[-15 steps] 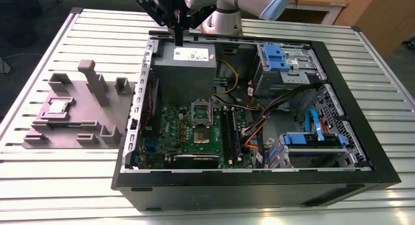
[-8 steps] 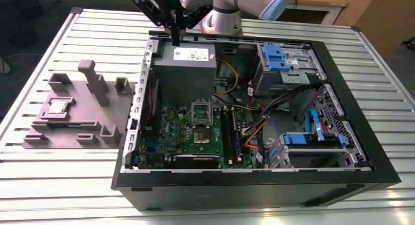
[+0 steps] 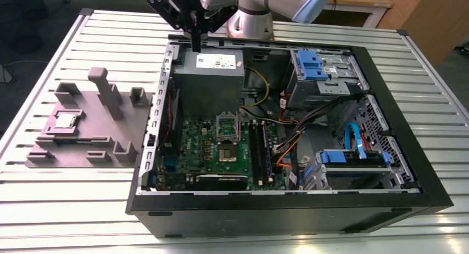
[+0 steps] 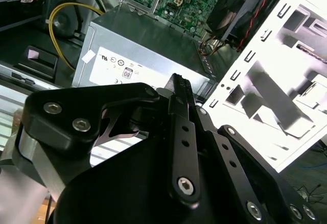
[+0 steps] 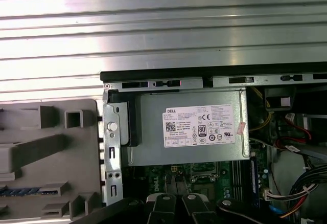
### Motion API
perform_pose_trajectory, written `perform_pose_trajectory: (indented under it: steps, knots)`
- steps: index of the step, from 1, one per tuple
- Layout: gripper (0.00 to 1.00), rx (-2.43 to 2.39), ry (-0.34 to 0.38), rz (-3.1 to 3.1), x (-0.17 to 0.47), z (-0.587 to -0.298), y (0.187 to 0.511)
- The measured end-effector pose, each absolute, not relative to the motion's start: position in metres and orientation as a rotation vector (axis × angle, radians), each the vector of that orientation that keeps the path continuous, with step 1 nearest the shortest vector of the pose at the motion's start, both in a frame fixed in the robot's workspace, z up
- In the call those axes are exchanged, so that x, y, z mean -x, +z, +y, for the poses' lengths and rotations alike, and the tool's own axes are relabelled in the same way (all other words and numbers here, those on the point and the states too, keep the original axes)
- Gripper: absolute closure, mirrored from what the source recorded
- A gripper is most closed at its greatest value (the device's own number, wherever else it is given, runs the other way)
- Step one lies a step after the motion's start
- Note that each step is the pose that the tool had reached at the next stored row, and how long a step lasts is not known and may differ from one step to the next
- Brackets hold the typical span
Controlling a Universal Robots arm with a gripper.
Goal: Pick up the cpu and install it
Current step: 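Reach for the cpu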
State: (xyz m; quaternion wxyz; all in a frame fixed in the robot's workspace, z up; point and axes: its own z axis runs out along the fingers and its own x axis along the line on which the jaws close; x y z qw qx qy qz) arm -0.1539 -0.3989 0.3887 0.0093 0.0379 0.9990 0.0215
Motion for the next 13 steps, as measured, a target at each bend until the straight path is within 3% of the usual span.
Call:
perform_pose_trajectory:
  steps: [13]
  knots:
    - [0.9, -0.119, 0.067, 3.126, 0.1578, -0.3989, 0.3871]
